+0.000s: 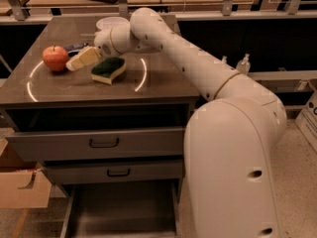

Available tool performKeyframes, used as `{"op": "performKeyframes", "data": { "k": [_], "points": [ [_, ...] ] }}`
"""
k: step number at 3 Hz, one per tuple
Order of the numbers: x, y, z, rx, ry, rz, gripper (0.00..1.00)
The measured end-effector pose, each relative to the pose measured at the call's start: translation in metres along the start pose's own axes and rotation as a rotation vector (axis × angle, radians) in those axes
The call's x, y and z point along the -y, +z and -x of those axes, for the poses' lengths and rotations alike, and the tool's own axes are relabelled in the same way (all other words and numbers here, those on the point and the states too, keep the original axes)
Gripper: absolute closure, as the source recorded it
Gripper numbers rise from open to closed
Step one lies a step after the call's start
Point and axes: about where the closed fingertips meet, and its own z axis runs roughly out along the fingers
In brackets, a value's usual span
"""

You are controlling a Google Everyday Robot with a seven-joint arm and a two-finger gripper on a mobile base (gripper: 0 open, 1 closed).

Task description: Place apple into bottom drawer

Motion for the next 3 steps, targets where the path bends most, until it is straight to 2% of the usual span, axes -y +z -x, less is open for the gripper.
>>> {"op": "performKeyframes", "data": {
  "k": [2,3],
  "points": [
    [-0.021,0.051,0.022,0.008,-0.011,0.078,0.0],
    [-0.036,0.069,0.023,0.005,-0.008,0.135,0.16]
  ]
}}
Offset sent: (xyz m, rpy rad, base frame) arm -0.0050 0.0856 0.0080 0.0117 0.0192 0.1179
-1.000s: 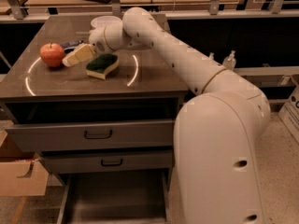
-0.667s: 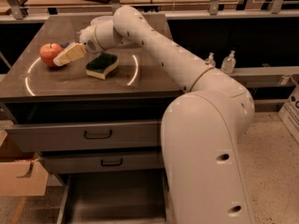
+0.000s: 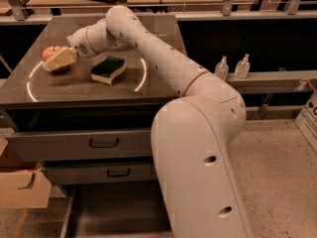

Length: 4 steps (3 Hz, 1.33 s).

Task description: Place apple into bottom drawer

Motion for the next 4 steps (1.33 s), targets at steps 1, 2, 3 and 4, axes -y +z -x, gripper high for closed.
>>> {"op": "performKeyframes", "data": {
  "k": [1,2,3,4],
  "points": [
    [-0.009,0.011,0.002,-0.002,-0.007,0.046,0.38],
    [-0.011,0.0,0.009,0.007,-0.032,0.04,0.62],
    [-0.006,-0.054,0.029,0.03,-0.048,-0.05,0.85],
    [-0.035,-0.117,0.035,0.044,-0.064,-0.107,1.0]
  ]
}}
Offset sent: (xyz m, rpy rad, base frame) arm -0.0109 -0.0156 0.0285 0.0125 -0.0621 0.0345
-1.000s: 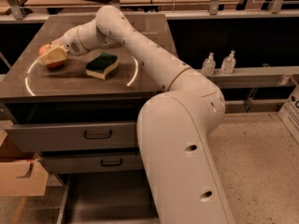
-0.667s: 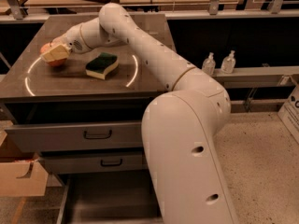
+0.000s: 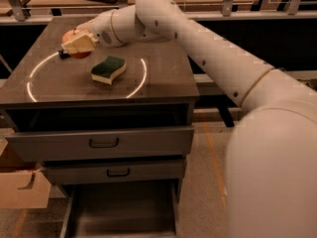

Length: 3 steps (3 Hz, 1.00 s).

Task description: Place apple into bottom drawer

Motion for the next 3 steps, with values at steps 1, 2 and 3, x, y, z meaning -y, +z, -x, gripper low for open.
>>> {"op": "performKeyframes", "data": {
  "k": [1,2,3],
  "points": [
    [-0.037,-0.027,-0.014,0.019,-0.008,0.048,1.0],
    [-0.074,-0.052,-0.026,0.049,-0.025,0.114,1.0],
    [-0.104,-0.08,-0.032,0.077,-0.026,0.141,1.0]
  ]
}}
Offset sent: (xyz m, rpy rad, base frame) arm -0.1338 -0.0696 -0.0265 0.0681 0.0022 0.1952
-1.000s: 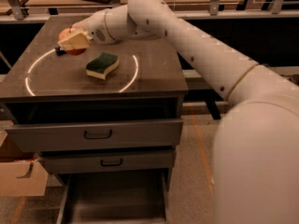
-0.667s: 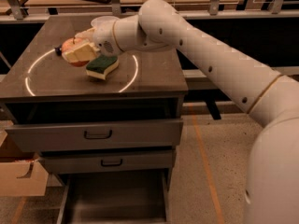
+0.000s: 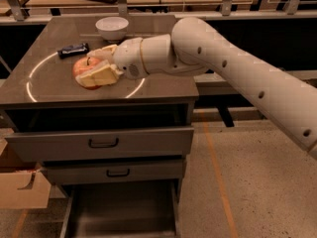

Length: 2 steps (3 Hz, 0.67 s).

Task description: Place apple into bottom drawer

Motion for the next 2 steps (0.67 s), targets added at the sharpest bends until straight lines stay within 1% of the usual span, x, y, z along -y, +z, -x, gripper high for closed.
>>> {"op": "performKeyframes", "data": {
  "k": [1,2],
  "points": [
    [-0.004,-0.009,-0.003,0.003,0.004,-0.005,1.0],
    [-0.031,-0.006,0.007,-0.012,-0.006,0.049,1.0]
  ]
}}
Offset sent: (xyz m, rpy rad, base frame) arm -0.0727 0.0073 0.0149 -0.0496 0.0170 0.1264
